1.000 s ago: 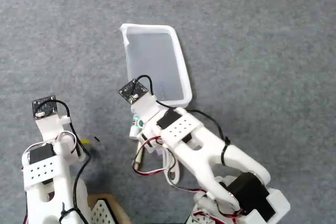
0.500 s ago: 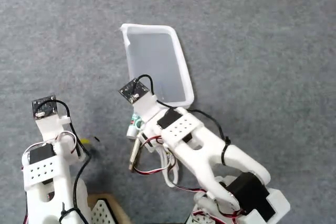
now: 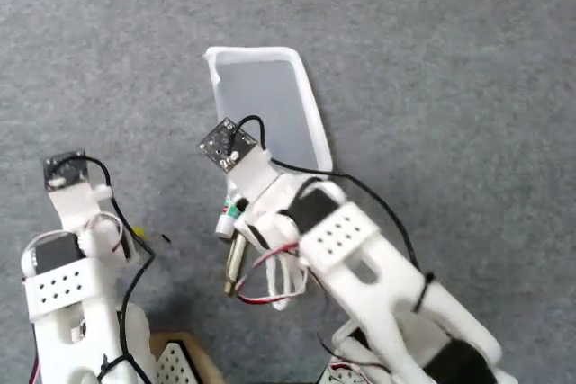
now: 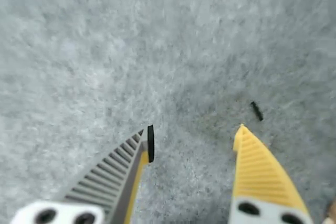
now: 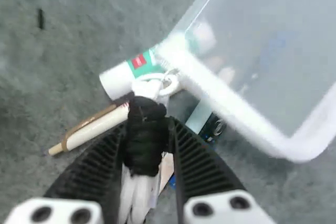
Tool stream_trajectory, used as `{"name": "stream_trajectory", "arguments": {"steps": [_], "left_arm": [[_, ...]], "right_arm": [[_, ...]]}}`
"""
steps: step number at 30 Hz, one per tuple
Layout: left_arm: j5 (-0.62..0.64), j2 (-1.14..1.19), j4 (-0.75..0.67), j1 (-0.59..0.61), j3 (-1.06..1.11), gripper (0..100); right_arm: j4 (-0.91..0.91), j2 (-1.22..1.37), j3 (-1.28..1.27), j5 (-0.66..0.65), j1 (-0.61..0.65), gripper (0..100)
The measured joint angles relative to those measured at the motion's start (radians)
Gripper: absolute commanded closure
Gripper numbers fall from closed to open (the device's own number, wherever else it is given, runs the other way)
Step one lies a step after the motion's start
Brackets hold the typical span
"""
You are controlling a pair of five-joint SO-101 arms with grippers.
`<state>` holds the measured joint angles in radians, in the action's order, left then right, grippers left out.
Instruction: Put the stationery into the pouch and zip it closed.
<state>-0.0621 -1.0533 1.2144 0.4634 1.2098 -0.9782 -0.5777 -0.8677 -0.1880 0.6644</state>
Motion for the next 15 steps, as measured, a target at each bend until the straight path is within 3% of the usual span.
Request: {"name": "stream_trajectory", "arguments": {"steps": [7, 15], "left_arm": [[0.015, 0.000, 0.091, 0.000, -0.195, 74], [0.258, 0.000, 0.095, 0.000, -0.239, 74]], "right_arm": [[-0.005, -0.167, 0.031, -0.012, 0.000, 98.6], [-0.006, -0.195, 0.189, -0.014, 0.000, 98.6]]}}
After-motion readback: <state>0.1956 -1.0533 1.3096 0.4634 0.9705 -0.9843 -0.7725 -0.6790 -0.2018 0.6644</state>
